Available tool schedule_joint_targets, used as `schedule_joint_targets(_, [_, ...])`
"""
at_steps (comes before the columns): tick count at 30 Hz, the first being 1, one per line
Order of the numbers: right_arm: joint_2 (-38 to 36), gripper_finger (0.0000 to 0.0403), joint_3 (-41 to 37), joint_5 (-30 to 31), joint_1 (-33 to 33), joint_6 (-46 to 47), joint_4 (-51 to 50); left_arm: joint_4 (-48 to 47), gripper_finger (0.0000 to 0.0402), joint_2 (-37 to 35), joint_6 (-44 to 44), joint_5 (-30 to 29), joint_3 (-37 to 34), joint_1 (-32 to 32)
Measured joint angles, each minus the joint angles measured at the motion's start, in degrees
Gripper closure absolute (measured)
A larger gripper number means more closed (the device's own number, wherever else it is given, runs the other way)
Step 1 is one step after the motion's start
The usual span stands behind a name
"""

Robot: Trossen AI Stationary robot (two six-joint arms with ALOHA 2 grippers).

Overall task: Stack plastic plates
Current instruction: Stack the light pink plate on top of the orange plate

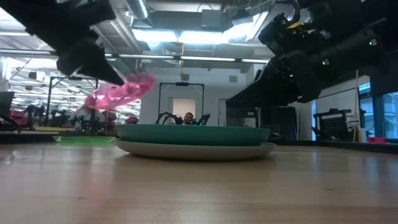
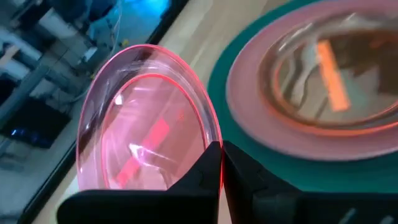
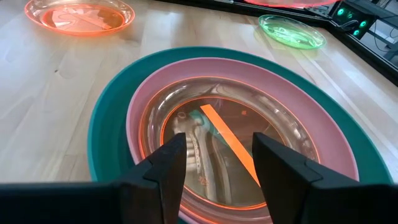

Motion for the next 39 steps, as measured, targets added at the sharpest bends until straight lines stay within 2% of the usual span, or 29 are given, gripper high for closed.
schedule_joint_targets(3, [0.0,0.0226,0.0,0.0,0.0,0.0,0.0,6.4,0.0396,0.0,5.6,0.8,0.2,-0.3])
schedule_joint_targets(12, [0.0,0.0226,0.0,0.0,0.0,0.0,0.0,24.8,0.0396,0.1,21.7,10.1,0.2,0.1])
schedule_joint_targets(21, [0.0,0.0226,0.0,0.1,0.0,0.0,0.1,44.7,0.0395,8.5,34.5,24.6,0.3,3.3])
schedule_joint_targets(25, [-1.3,0.0226,0.0,7.6,0.9,-0.1,-1.4,45.6,0.0395,11.3,35.2,26.4,0.3,4.3])
schedule_joint_targets(30, [-7.6,0.0226,0.0,18.1,4.1,-3.1,-7.8,45.3,0.0395,12.1,34.3,26.7,0.3,4.6])
schedule_joint_targets(33, [-11.8,0.0226,0.0,20.5,6.3,-4.8,-9.3,45.7,0.0395,12.2,34.3,29.1,0.3,4.8])
schedule_joint_targets(36, [-15.0,0.0226,0.0,20.5,8.3,-6.1,-9.4,47.3,0.0395,13.1,34.4,32.9,0.3,5.6])
schedule_joint_targets(39, [-16.7,0.0226,0.0,20.5,9.7,-6.2,-9.3,48.0,0.0395,14.6,34.6,34.2,0.3,6.2])
